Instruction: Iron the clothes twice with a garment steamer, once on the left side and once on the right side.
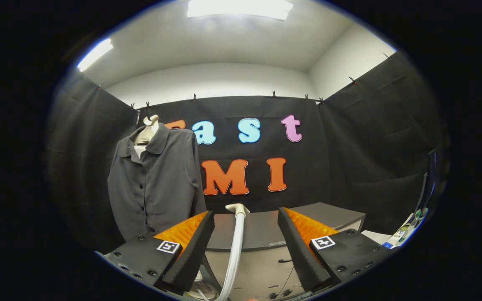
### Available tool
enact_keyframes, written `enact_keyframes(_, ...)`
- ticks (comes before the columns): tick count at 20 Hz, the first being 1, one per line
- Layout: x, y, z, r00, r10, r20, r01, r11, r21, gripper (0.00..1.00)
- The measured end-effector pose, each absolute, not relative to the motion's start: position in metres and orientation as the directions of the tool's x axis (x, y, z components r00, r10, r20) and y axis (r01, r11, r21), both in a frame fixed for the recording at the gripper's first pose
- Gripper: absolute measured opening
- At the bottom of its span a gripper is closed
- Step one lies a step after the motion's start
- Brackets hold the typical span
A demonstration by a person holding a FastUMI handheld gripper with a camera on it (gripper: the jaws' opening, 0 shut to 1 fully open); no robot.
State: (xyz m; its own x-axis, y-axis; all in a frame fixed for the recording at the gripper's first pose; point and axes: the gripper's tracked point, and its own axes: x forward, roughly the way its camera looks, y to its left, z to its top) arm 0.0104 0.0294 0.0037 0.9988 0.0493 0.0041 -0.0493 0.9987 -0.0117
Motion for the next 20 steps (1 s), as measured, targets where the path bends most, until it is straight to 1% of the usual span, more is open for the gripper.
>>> enact_keyframes(4,0.01,0.024,0.003,0.999,0.036,0.014,-0.036,0.999,-0.003,0.98)
enact_keyframes(9,0.011,0.019,0.014,0.999,0.014,0.034,-0.016,0.998,0.063,0.98)
enact_keyframes(13,0.021,0.009,0.017,1.0,-0.012,0.018,0.012,1.0,-0.007,0.98)
enact_keyframes(17,0.043,0.029,0.019,0.999,0.038,-0.016,-0.039,0.999,-0.021,0.98)
enact_keyframes(20,0.076,0.046,0.039,0.997,0.078,-0.009,-0.078,0.997,-0.013,0.98)
